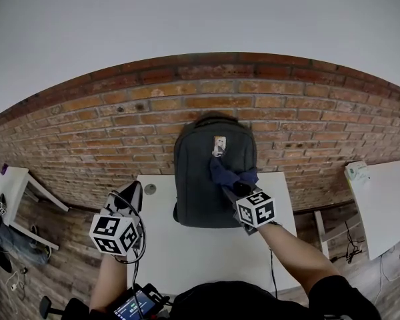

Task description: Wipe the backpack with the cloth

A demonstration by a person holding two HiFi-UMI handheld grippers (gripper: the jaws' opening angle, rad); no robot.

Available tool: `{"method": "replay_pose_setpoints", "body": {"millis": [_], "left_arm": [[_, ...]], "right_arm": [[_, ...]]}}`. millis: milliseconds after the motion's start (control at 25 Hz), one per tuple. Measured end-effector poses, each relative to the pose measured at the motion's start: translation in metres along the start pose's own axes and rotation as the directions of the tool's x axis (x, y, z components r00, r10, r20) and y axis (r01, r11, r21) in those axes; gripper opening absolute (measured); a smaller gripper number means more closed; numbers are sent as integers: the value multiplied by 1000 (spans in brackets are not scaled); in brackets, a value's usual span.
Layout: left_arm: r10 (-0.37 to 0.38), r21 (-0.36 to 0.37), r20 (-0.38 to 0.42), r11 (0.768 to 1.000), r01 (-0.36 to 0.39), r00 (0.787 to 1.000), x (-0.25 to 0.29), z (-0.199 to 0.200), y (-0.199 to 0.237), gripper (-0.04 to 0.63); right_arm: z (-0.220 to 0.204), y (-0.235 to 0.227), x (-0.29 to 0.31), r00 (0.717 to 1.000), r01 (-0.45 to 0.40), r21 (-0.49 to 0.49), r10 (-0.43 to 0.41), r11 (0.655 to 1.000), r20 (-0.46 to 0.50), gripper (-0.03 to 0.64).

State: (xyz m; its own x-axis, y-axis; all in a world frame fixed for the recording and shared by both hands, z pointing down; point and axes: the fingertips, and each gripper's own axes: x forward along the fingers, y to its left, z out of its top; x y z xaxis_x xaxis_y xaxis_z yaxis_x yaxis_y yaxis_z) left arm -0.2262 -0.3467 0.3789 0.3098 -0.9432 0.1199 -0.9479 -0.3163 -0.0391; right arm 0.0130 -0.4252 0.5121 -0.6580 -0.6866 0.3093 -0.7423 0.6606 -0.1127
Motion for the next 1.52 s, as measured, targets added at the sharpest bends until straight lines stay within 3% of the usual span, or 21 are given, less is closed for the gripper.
{"method": "replay_pose_setpoints", "body": {"millis": [240,440,640,920,1200,1520], "left_arm": [[-1,-2,1,1000,1,1000,2,1,3,-3],[-3,-9,-1,1000,3,1000,3,-2,1,-3],[-4,-8,-9,1000,4,1000,1,-4,-1,-3],[3,-11,-19,1000,-3,1000,-1,-8,2,-3],[2,-12,-18,1000,-2,1000,0,-8,4,-3],[6,-20,-20,1000,-6,1000,-1,-12,10,-3]], "right_arm": [[-64,16,-16,997,-42,28,43,999,-61,86],[-118,26,-28,985,-70,-69,58,995,-161,86],[-181,34,-32,950,-87,-3,83,996,-301,86],[-236,37,-28,898,-93,35,99,995,-428,86],[-246,55,-16,878,-128,-1,112,992,-466,86],[-152,71,7,952,-122,-4,116,992,-282,86]]}}
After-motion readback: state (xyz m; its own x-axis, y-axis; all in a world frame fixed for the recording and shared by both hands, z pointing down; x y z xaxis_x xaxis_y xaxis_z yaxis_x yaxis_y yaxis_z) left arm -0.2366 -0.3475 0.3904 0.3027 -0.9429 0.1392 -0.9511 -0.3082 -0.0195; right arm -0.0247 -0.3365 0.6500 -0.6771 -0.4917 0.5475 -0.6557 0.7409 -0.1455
